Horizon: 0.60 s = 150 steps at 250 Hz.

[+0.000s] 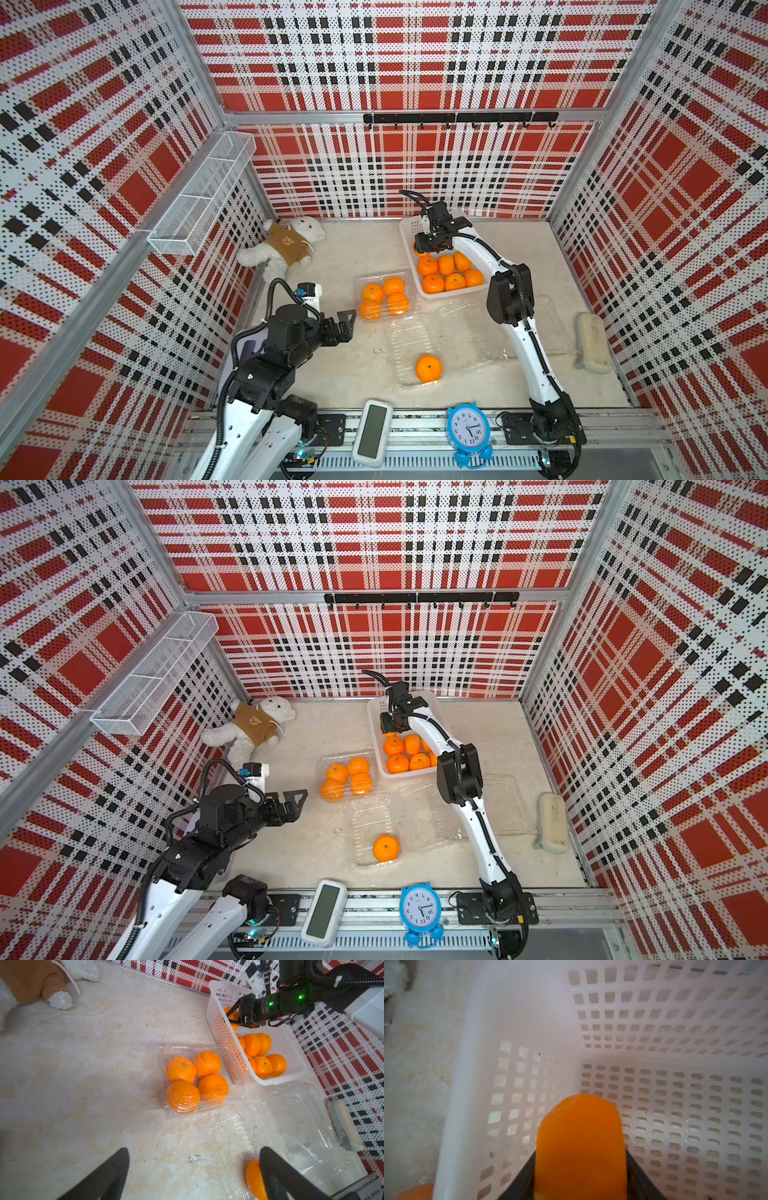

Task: Take oranges out of containers
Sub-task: Place the orange in the basket.

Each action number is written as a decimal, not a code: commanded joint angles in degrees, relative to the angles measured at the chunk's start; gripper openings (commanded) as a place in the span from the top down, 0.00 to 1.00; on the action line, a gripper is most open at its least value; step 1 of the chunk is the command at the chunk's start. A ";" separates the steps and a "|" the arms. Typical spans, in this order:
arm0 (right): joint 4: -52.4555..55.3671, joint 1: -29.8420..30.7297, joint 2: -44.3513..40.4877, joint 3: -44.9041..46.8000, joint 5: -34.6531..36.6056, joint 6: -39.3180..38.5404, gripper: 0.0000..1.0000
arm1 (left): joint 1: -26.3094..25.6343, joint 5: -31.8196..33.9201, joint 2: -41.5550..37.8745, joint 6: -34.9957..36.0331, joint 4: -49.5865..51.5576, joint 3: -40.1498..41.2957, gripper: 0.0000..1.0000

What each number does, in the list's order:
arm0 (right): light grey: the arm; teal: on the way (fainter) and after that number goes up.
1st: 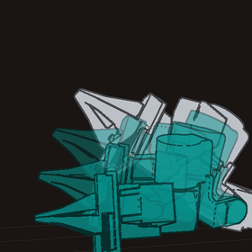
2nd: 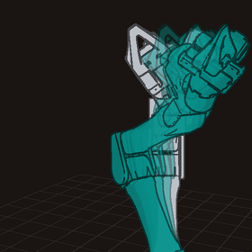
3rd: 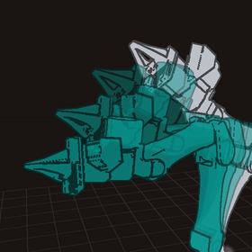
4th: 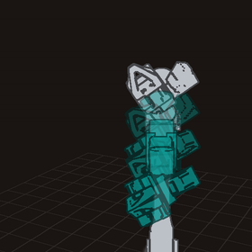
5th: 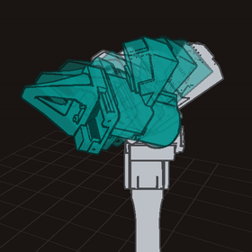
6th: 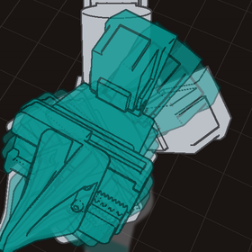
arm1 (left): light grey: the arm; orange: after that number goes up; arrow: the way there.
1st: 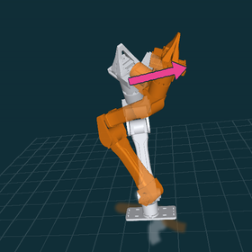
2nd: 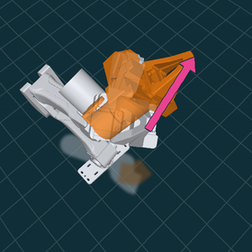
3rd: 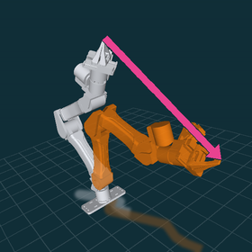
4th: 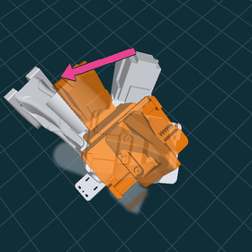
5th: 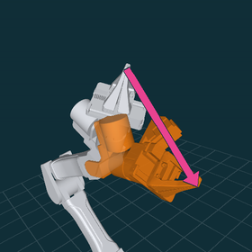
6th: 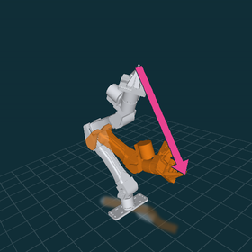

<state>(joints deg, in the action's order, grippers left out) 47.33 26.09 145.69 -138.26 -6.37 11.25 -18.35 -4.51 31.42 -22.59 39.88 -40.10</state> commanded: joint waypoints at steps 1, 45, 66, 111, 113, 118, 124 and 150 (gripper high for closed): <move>-1.24 0.46 -0.19 -0.33 -0.12 -0.53 0.41 | 0.54 -0.23 -0.77 0.75 -0.85 -0.16 0.01; -0.11 0.46 -1.04 -1.60 -1.01 -0.53 0.33 | 0.51 -0.34 -0.80 0.70 -0.86 -0.17 0.01; 0.03 0.46 -2.23 -1.42 -1.08 -0.79 0.31 | 0.58 -0.39 -0.75 0.76 -0.86 -0.16 0.00; 1.58 0.76 -6.44 -0.67 -0.27 -1.47 0.28 | 0.55 -0.43 -1.27 0.72 -0.85 -0.16 0.01; 1.68 0.80 -6.68 -0.58 -0.19 -1.53 0.28 | 0.56 -0.41 -1.27 0.71 -0.85 -0.16 0.01; 1.98 0.88 -7.32 -0.46 0.13 -1.62 0.28 | 0.57 -0.42 -1.36 0.70 -0.85 -0.16 0.01; 2.34 0.98 -8.11 -0.40 0.51 -1.76 0.28 | 0.55 -0.41 -1.45 0.73 -0.85 -0.20 0.01; 4.54 1.72 -11.86 0.42 3.68 -1.86 0.26 | 0.46 -0.45 -1.64 0.74 -0.85 -0.24 0.01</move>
<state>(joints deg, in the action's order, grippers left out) 50.54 26.59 142.12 -138.19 -6.13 10.63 -18.35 -4.54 30.46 -22.46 39.88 -40.10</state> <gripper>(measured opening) 0.736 0.994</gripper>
